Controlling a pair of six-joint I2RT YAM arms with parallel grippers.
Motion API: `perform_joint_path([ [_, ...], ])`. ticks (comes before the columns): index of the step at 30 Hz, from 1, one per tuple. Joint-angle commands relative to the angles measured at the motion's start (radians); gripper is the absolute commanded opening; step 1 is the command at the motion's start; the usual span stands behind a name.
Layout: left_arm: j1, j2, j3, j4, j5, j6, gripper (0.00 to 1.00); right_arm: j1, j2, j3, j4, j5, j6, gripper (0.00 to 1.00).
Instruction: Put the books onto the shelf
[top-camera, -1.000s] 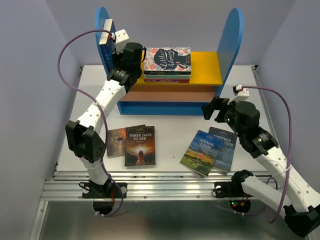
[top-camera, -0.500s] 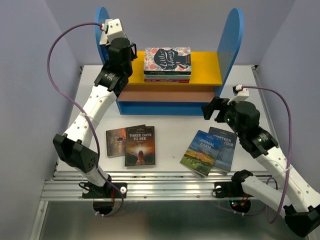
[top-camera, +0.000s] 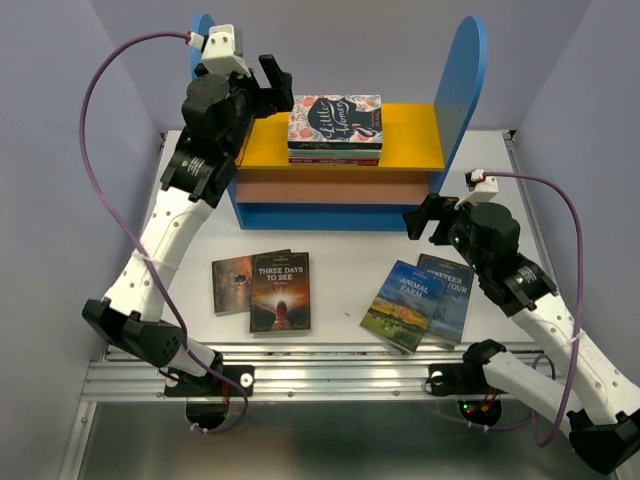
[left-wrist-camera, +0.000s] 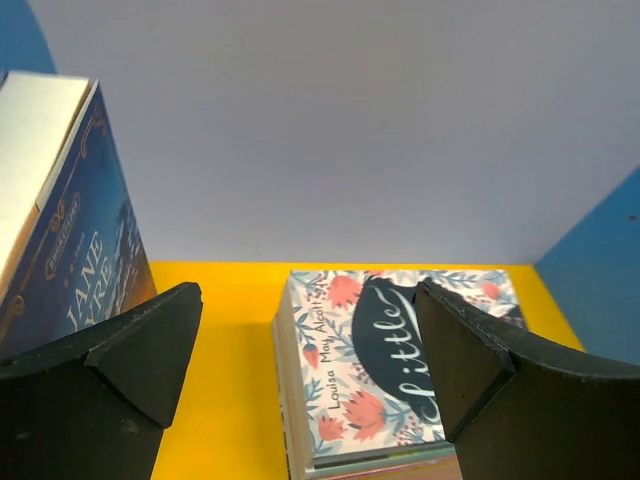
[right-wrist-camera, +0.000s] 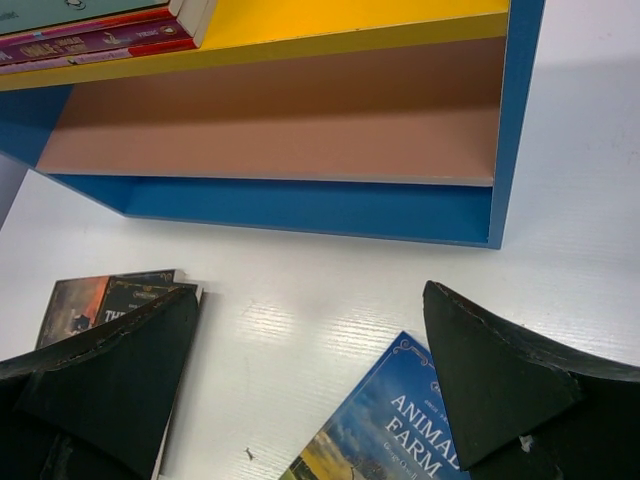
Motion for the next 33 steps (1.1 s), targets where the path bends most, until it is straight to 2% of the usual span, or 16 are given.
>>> perform_joint_path([
  [1,0.005,-0.107,0.014,0.092,0.193,0.000,0.99,0.002,-0.013,0.027,0.029,0.003,-0.015,1.00],
  [7,-0.013,-0.193,-0.026,0.098,0.334,-0.006,0.99,0.002,-0.017,0.019,0.029,-0.002,-0.013,1.00],
  [15,-0.029,-0.288,-0.092,0.121,0.408,-0.039,0.99,0.002,-0.011,0.015,0.024,-0.010,0.002,1.00],
  [18,-0.033,-0.357,-0.182,0.122,0.427,-0.120,0.99,0.002,-0.019,0.003,0.020,-0.008,0.013,1.00],
  [23,-0.084,-0.552,-0.478,0.243,0.389,-0.225,0.99,0.002,-0.028,-0.004,0.003,-0.011,0.031,1.00],
  [28,-0.142,-0.612,-0.607,0.144,0.358,-0.283,0.99,0.002,-0.024,-0.004,-0.092,0.026,0.102,1.00],
  [33,-0.231,-0.702,-0.782,0.080,0.434,-0.351,0.99,0.002,0.025,0.013,-0.250,0.055,0.195,1.00],
])
